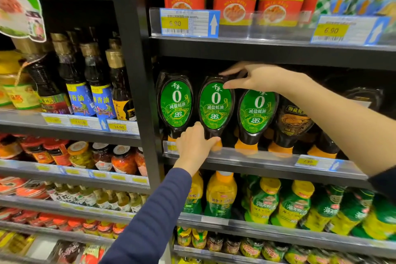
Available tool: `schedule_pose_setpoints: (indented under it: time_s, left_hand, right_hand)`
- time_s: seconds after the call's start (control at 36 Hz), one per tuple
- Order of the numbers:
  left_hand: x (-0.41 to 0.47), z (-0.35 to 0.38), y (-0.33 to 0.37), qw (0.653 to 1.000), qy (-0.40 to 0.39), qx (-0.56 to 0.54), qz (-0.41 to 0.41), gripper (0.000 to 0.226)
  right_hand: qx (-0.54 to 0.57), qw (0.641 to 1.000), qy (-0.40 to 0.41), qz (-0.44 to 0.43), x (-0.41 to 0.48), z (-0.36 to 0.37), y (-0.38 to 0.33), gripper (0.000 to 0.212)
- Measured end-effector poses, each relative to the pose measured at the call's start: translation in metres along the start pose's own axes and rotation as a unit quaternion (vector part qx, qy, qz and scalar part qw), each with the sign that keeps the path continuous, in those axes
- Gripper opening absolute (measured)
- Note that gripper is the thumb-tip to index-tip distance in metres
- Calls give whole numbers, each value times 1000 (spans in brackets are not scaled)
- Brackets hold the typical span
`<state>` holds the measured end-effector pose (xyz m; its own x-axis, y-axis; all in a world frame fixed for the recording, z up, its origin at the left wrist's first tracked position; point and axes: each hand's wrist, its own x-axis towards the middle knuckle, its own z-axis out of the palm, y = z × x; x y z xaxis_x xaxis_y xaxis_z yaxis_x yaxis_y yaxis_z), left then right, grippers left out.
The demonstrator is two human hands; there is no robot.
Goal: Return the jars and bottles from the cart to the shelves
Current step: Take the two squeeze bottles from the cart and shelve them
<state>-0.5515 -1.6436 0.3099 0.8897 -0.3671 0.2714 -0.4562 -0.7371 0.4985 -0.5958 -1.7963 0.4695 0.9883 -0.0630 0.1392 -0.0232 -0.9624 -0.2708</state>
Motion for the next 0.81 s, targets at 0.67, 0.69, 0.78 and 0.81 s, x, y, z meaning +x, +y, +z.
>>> schedule_pose_setpoints:
  time_s: [0.67,0.69,0.78,0.81]
  left_hand:
    - [-6,-6,2,1000,-10,-12,18,42]
    - [-7,-8,2,1000,-12,-9,27,39]
    - [-14,-18,0,998,-29,6,51,41]
    - [-17,-21,-1,998,-41,7,54,46]
  right_hand:
    - [-87,996,22,-24,-17,4,-13,47]
    - [-101,994,24,-24,-18,5,-14,48]
    - [-148,988,26,-15,-23,7,-19,51]
    - [-161,986,27,-12,-25,8,-20,52]
